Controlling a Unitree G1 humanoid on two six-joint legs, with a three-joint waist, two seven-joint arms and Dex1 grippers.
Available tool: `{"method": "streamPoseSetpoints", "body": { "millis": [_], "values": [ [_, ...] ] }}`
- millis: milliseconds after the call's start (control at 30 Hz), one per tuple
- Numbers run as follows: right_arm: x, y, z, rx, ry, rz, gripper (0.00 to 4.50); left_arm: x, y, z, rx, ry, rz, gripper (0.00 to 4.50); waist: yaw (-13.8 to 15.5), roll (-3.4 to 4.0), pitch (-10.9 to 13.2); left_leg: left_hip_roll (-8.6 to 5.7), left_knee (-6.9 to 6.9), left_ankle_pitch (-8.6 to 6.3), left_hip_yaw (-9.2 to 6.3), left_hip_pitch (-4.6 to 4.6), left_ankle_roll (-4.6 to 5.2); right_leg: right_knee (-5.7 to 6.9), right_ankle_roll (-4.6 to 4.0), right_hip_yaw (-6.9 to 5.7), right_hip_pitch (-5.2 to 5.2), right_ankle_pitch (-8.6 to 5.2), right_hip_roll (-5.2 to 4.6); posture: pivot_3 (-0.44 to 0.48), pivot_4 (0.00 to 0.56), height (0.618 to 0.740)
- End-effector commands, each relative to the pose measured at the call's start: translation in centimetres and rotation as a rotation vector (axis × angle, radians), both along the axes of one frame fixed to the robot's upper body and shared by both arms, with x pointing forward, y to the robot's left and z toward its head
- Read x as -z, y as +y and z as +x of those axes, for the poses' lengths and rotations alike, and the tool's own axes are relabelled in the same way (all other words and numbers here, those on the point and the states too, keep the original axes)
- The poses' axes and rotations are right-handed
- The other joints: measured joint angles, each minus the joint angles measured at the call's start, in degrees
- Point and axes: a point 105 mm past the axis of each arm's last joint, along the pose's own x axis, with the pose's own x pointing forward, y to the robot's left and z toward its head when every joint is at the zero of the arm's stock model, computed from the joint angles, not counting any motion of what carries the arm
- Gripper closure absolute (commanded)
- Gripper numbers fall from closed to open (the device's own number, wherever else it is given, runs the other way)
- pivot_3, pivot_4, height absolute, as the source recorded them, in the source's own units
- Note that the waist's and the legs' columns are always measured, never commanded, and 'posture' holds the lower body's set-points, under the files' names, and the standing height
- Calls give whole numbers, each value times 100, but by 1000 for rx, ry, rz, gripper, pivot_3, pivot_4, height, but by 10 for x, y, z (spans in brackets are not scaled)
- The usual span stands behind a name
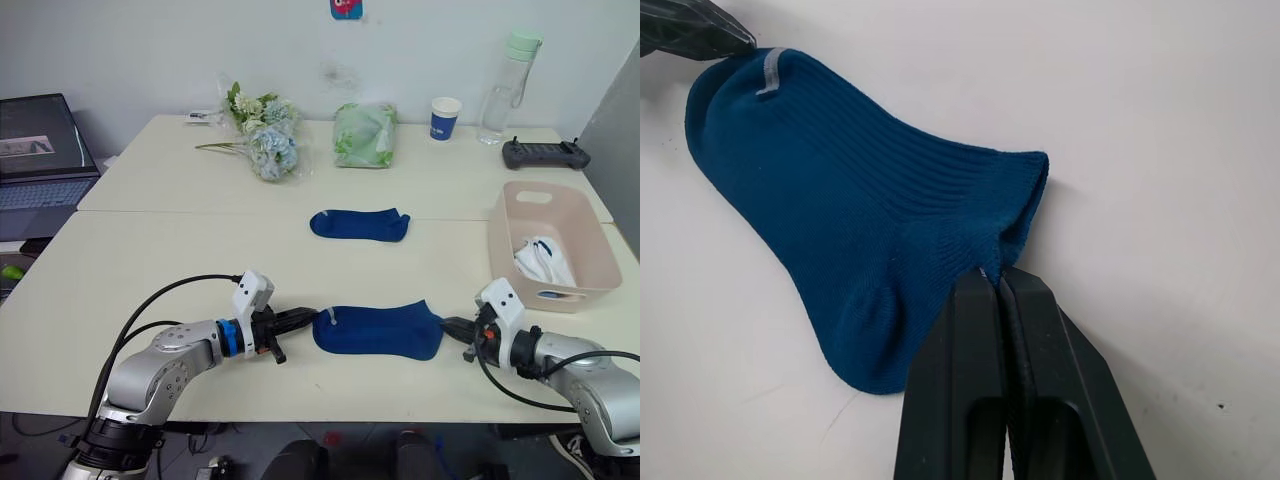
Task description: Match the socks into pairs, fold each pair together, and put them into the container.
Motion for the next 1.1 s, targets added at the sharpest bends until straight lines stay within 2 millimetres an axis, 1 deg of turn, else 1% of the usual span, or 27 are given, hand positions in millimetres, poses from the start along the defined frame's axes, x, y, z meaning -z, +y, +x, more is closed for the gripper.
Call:
{"method": "streamPoseSetpoints", "body": {
  "millis": [33,100,200,300,333,400,433,467,533,567,600,667,700,800,833,900,1033,1100],
  "values": [
    [-17,-3,3,22,-75,-14,3515,-12,3,-4,29,-24,-24,3900,0,0,0,0,0,0,0,0,0,0,0,0,0,0,0,0,150,740],
    [-22,-11,7,55,-117,-45,2828,-12,8,-3,20,-27,-8,3302,0,0,0,0,0,0,-1,0,0,0,0,-1,0,0,0,0,150,740],
    [-37,-16,14,83,-188,-51,1755,-19,17,4,-11,-65,3,2314,0,0,0,0,0,0,1,0,0,0,0,0,0,0,0,0,150,740],
    [-55,-8,19,80,-266,31,1742,-28,27,22,-65,-177,56,1372,2,0,0,0,0,0,0,0,0,1,0,-1,0,0,1,0,150,740],
    [-56,-1,19,57,-277,44,1742,-31,26,24,-44,-219,74,1372,-1,0,0,0,0,0,-3,0,0,1,0,-6,0,0,1,0,150,740],
    [-54,12,16,3,-279,51,1742,-37,18,24,7,-258,38,1372,0,0,0,0,-1,0,-2,0,0,0,0,-5,0,0,3,0,150,740],
    [-52,21,16,-31,-289,39,1924,-44,9,24,43,-275,2,1337,2,0,0,1,-3,0,-2,-1,-1,-5,0,-6,0,0,3,0,150,740],
    [-49,33,16,-81,-305,13,2117,-47,-4,20,112,-293,-6,1543,1,0,0,0,-3,1,-1,-2,-1,-7,0,-6,0,0,2,0,150,740],
    [-44,47,16,-139,-331,-23,2667,-47,-20,14,207,-315,0,1969,-1,0,0,-3,-2,1,3,-4,-2,-9,0,-5,0,0,0,0,150,740],
    [-40,52,17,-158,-342,-40,3046,-45,-27,11,243,-319,5,2295,-2,0,0,-6,0,1,6,-3,-1,-7,0,-6,0,0,0,0,150,740],
    [-31,56,19,-175,-348,-65,3384,-40,-34,8,277,-317,17,2593,-2,0,0,-6,1,1,7,-2,-2,-6,0,-6,0,0,0,0,150,740],
    [-14,61,19,-200,-346,-99,4205,-30,-44,5,316,-310,47,3322,-3,0,0,-5,1,1,6,-1,-2,-6,0,-6,0,0,1,0,150,740],
    [-9,61,19,-205,-346,-107,4443,-27,-45,5,322,-309,57,3560,-3,0,0,-5,1,1,4,-2,-2,-6,0,-6,-1,0,1,0,150,740],
    [17,53,18,-186,-317,-152,4500,-5,-44,3,334,-287,136,4484,-3,0,0,-4,0,1,2,-2,-2,-4,0,-5,-1,0,1,0,150,740],
    [24,47,18,-173,-304,-175,4500,2,-42,3,335,-275,161,4484,-2,0,0,-4,0,1,4,-1,-2,-3,0,-5,-2,0,2,0,150,740],
    [31,37,19,-142,-298,-209,4500,8,-38,3,322,-265,183,4484,-16,2,-1,-4,1,1,10,1,-1,-1,0,-6,-3,0,2,0,150,740],
    [36,16,15,-111,-281,-255,4500,8,-28,4,290,-255,181,4484,-7,1,-3,-4,3,0,7,6,0,2,0,-6,4,0,1,0,150,740],
    [35,5,12,-93,-268,-256,4500,4,-22,2,289,-257,174,4484,-5,-1,-4,-5,3,0,8,6,0,0,0,-5,4,0,1,0,150,740]
  ]
}}
